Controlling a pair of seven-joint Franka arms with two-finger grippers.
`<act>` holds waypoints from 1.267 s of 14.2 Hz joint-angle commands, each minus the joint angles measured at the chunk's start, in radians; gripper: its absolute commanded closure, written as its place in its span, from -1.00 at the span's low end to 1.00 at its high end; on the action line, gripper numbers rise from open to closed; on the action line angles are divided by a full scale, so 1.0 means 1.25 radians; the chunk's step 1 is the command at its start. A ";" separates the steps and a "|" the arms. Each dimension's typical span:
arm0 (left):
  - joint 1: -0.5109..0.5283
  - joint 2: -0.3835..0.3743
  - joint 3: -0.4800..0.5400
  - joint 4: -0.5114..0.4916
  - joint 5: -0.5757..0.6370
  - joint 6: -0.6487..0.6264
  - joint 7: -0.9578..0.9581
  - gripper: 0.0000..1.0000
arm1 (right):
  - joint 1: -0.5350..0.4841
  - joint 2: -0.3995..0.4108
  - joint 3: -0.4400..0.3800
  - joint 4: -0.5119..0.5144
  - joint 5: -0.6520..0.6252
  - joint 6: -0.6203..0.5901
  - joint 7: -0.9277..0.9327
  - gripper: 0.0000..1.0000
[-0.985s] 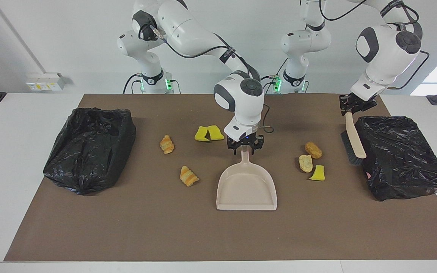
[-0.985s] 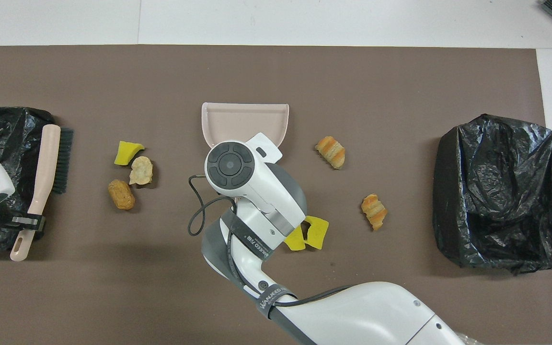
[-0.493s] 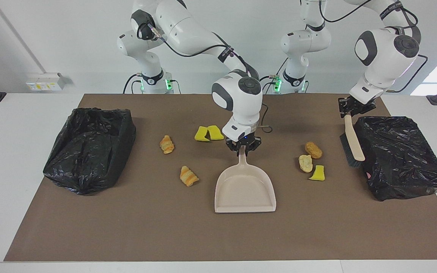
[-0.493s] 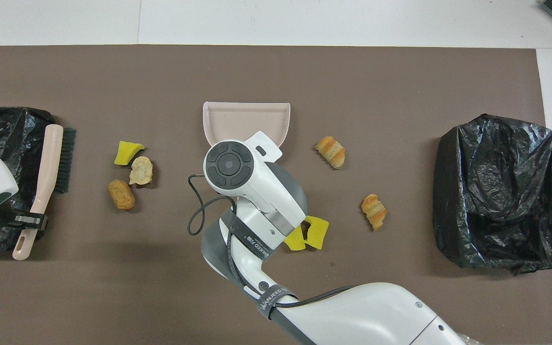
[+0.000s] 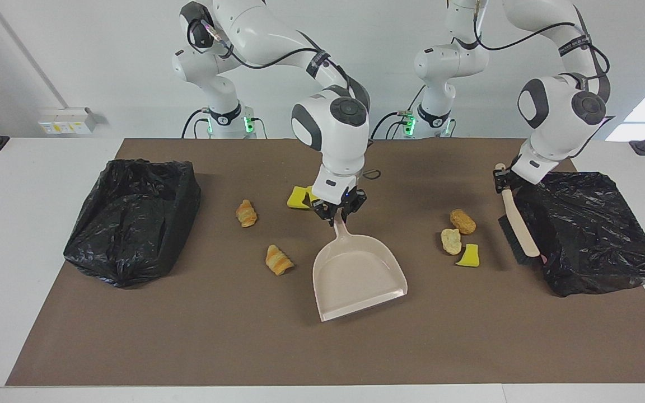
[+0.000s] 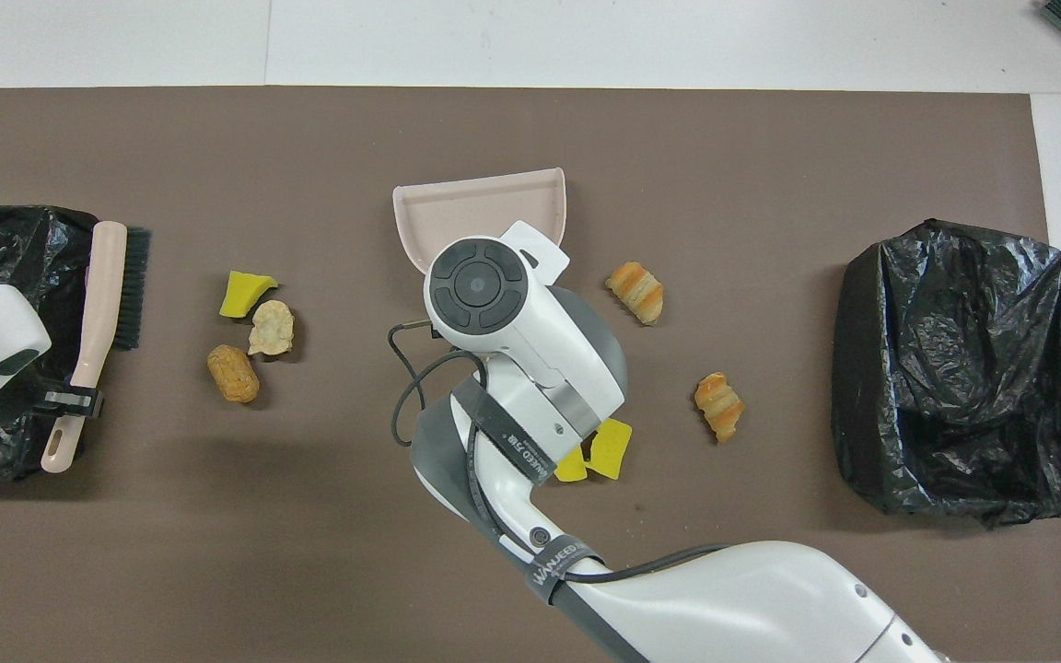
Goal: Sweep and dump trash in bin
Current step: 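Drag the dustpan toward the scraps while the left gripper brings the brush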
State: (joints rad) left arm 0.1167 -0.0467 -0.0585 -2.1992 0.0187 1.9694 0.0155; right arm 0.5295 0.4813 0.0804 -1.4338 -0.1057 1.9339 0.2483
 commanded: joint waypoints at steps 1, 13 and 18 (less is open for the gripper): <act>-0.033 -0.029 0.003 -0.074 0.013 0.026 -0.105 1.00 | -0.025 -0.057 0.008 -0.049 -0.001 -0.044 -0.176 1.00; -0.212 -0.036 -0.002 -0.133 -0.010 0.066 -0.266 1.00 | -0.048 -0.130 0.007 -0.177 -0.021 -0.061 -0.769 1.00; -0.268 -0.035 -0.001 -0.133 -0.068 0.101 -0.269 1.00 | -0.049 -0.122 0.008 -0.225 -0.039 0.030 -0.850 1.00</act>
State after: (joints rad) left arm -0.1804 -0.0683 -0.0732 -2.3366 -0.0367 2.0603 -0.3126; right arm 0.4760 0.3518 0.0809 -1.6541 -0.1190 1.9126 -0.7612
